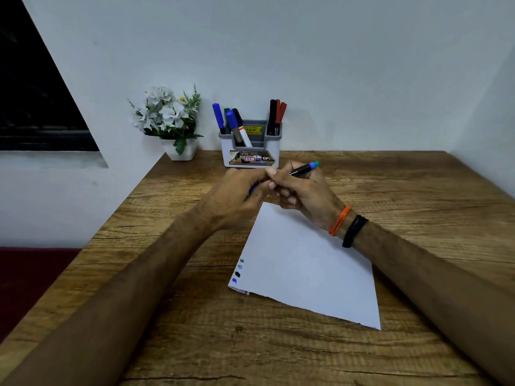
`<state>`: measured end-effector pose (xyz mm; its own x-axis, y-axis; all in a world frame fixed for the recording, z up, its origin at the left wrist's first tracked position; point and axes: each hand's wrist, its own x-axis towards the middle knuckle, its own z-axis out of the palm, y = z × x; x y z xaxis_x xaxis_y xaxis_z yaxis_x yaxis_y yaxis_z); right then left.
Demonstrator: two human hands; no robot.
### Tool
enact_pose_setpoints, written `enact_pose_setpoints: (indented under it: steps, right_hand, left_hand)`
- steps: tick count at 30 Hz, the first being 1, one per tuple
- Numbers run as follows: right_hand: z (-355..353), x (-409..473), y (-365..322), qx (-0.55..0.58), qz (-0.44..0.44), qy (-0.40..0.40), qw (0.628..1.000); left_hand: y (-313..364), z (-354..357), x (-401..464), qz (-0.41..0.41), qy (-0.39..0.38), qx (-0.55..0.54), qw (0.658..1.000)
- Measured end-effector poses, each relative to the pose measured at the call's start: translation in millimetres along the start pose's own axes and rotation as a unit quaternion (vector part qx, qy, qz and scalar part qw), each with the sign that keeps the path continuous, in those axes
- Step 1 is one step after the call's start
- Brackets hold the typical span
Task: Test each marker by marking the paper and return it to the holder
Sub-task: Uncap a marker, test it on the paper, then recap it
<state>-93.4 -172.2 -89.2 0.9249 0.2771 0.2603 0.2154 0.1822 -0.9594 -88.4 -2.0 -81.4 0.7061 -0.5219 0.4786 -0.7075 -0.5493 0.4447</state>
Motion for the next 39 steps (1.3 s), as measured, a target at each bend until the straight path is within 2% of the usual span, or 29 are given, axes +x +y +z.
enact_pose_setpoints:
  steps: [5,8,12,17,22,28,39]
  right_hand:
    - [-2,4,0,0.055,0.021,0.013,0.998]
    - [-5,4,0,0.027,0.011,0.030,0.999]
    - [-7,4,2,-0.016,-0.009,0.068,0.998]
    - [-10,-1,-7,0.015,0.044,0.020,0.999]
    - [0,-11,-3,-0.004,0.069,-0.046,0.997]
    - [9,-31,-1,-0.082,0.046,-0.069,0.993]
    - [26,-58,-2,-0.129,0.061,-0.095,0.985]
  left_hand:
    - [-3,-1,2,0.000,0.010,-0.004,1.000]
    - [-6,-1,1,-0.019,0.008,-0.032,0.999]
    - [-14,-6,-1,-0.092,-0.014,-0.038,0.995]
    - [-27,-6,-6,-0.171,-0.018,0.027,0.985]
    - [-33,-2,-9,-0.160,-0.031,0.084,0.983]
    - [-33,1,-10,-0.142,-0.040,0.099,0.984]
    - [-29,4,-10,-0.123,-0.040,0.120,0.984]
